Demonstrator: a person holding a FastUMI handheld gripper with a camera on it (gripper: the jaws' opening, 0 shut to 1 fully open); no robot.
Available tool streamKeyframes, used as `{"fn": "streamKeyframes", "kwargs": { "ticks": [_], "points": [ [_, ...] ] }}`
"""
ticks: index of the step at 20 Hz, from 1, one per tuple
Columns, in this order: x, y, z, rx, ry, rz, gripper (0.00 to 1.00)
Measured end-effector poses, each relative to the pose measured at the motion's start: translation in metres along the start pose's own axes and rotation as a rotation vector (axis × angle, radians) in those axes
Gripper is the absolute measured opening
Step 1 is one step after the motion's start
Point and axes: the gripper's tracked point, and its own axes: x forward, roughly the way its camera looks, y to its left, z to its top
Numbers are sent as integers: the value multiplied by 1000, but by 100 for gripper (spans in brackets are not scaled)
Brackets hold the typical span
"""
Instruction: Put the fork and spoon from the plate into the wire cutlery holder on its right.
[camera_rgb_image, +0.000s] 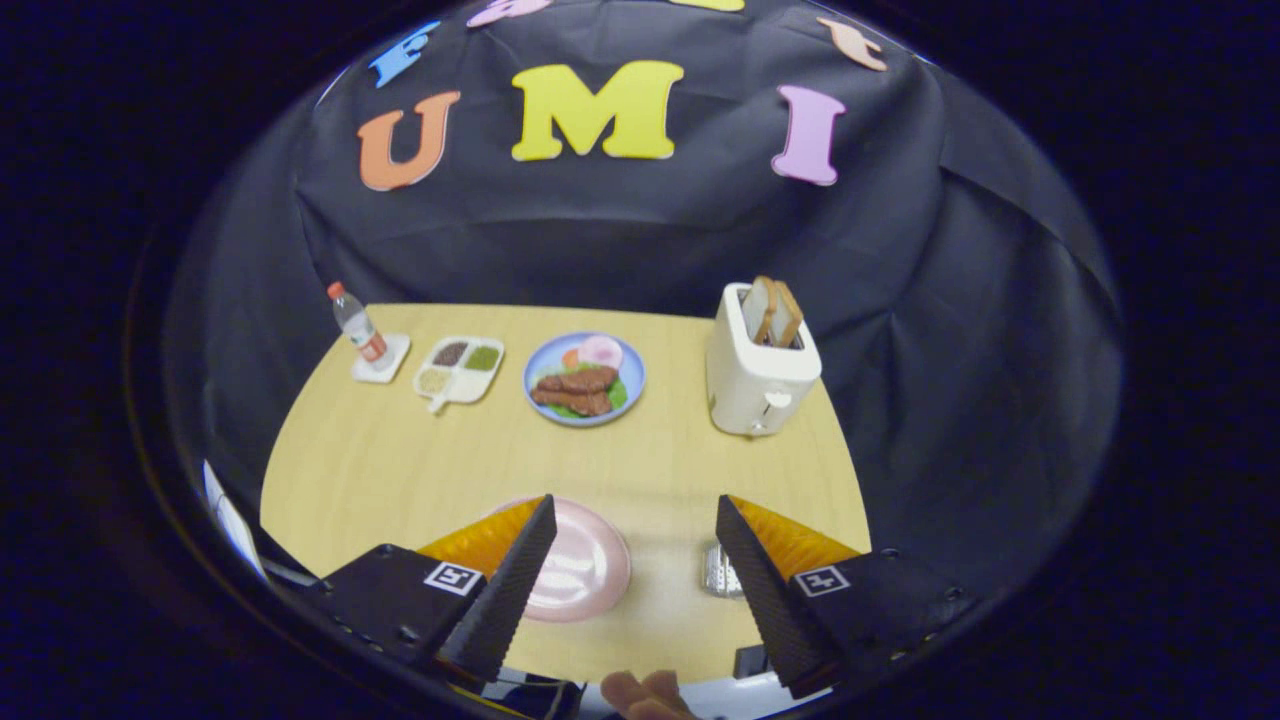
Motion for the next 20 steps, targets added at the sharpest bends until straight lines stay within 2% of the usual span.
{"fn": "streamKeyframes", "kwargs": {
  "ticks": [2, 6, 9, 11, 16, 20],
  "points": [
    [-20, 18, 24, 23, -138, 22, 97],
    [-73, 34, 79, 3, -463, 0, 96],
    [-122, 42, 95, -31, -625, -69, 96],
    [-147, 55, 100, -35, -696, -94, 96],
    [-204, 77, 100, 33, -816, -72, 95],
    [-222, 90, 88, -2, -818, -64, 95]
  ]
}}
